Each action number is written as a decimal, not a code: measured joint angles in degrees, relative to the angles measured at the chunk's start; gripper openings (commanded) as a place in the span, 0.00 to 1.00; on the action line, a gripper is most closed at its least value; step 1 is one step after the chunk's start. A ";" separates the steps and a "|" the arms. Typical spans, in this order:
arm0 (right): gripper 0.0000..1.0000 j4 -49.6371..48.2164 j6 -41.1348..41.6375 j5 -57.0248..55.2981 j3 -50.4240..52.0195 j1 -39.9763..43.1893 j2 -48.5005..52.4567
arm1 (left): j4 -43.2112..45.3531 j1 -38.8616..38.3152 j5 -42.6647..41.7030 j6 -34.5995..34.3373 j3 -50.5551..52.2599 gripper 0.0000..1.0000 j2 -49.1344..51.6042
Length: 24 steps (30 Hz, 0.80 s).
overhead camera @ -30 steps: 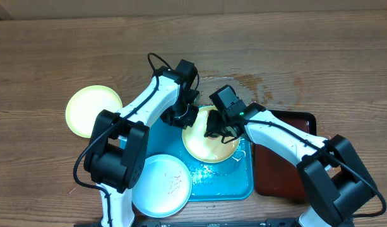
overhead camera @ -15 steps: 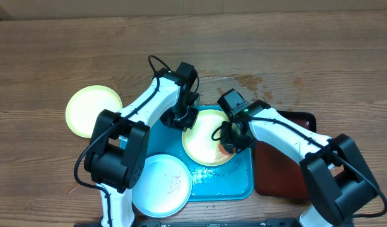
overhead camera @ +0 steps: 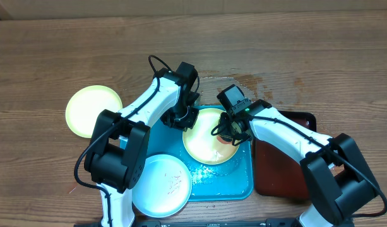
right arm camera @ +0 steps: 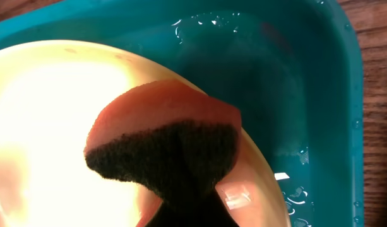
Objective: Clean dirty plates on tray and stack at the side
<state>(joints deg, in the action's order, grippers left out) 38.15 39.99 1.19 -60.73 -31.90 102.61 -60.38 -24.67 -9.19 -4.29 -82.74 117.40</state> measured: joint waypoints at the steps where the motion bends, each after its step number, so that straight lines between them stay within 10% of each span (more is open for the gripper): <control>1: 0.04 -0.02 -0.44 0.07 0.00 0.00 0.02 | 0.00 0.00 0.00 -0.02 0.00 0.04 0.00; 24: 0.04 -6.08 -30.88 13.73 -0.09 -0.90 2.62 | -0.09 0.02 0.66 0.00 0.00 0.04 0.00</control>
<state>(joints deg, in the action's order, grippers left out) 32.08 9.10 14.92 -60.82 -32.80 105.23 -60.47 -24.64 -8.54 -4.29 -82.74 117.40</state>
